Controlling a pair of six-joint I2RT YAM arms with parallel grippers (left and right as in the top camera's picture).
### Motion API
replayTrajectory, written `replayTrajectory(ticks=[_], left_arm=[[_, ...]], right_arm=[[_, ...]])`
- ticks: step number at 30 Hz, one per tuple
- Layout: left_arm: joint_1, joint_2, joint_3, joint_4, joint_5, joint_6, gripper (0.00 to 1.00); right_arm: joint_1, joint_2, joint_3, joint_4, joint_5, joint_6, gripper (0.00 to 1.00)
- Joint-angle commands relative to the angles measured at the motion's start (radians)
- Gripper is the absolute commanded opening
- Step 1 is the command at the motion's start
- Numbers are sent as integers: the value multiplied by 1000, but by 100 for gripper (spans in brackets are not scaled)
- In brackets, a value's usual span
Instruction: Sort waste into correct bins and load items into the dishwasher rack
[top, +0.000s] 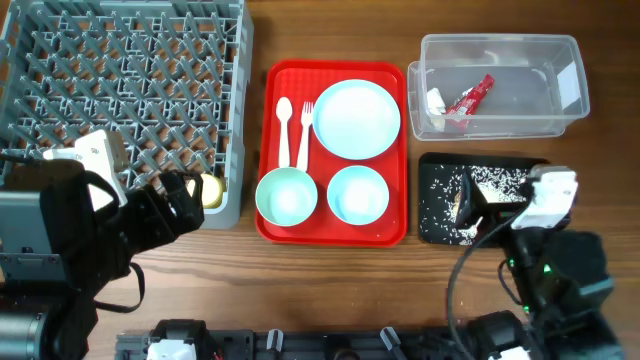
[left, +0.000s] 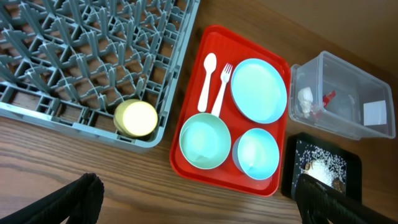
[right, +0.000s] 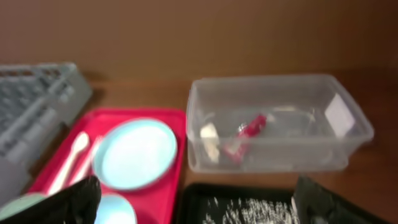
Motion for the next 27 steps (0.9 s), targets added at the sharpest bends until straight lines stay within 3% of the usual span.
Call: replayTrajectory(ticks=[1,6,9,17,20,27], left_arm=[[4,-4,8,3,-7,16,100],[4,-4,8,3,-7,16,100],[4,-4,8,3,-7,16,100],[4,-4,8,3,-7,16,100],[4,-4,8,3,-7,16,100],[4,-4,8,3,-7,16,100]], right_arm=[[-72,-155,-213,72,-174,20,100],[-136,-375,-468,159,-191,21,100],[-146,-412,-561,223,-192,21,100],[-146,-413,-596,377,-192,21,100],[-146,-413,-683,589,-191,22,100],[-146,-406,-678,585,-199,21,100]])
